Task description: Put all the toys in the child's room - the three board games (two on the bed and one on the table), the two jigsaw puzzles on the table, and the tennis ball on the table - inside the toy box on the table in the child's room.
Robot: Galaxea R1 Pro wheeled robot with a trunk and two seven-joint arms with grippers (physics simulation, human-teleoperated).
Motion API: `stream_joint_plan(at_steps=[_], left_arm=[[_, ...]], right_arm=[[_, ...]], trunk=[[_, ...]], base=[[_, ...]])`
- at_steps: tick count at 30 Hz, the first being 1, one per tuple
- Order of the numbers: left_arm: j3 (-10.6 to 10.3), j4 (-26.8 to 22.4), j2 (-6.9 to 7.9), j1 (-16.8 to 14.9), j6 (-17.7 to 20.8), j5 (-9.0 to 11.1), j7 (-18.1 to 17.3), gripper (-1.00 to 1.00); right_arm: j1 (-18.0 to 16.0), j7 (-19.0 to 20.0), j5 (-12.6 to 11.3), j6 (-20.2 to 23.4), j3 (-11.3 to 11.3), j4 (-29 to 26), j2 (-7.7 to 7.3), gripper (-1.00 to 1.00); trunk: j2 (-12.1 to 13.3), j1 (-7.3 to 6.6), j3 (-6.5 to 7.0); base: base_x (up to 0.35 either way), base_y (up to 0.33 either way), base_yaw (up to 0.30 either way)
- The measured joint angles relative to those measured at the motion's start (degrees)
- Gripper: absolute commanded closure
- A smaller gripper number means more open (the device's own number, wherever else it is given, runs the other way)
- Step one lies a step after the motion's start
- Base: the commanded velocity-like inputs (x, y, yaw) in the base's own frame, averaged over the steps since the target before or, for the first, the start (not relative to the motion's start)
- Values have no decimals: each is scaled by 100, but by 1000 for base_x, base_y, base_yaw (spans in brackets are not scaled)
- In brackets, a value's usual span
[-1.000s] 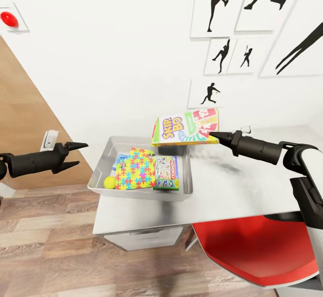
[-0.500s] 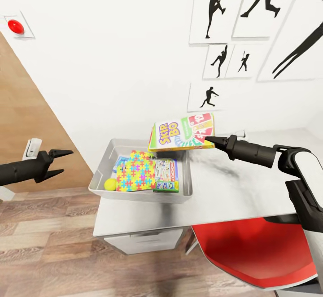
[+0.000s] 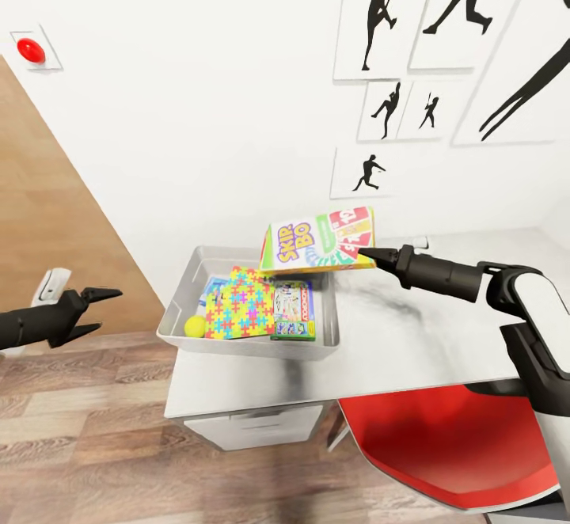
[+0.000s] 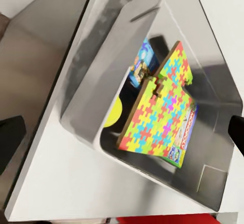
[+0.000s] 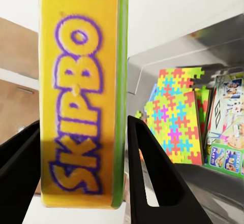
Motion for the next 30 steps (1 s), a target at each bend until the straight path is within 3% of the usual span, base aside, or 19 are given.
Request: stream_joint_plan(at_steps=[10, 30], left_arm=[[0, 26, 17, 204, 0, -287, -1, -100], [-1, 48, 21, 352, -6, -357, 3, -100]], right_arm=[[10, -31, 8, -1, 105, 8, 36, 100], [6, -49, 77, 0, 270, 19, 90, 100]], trunk=[[0, 0, 2], [0, 0, 3]], base=[[0, 99, 0], [0, 246, 0]])
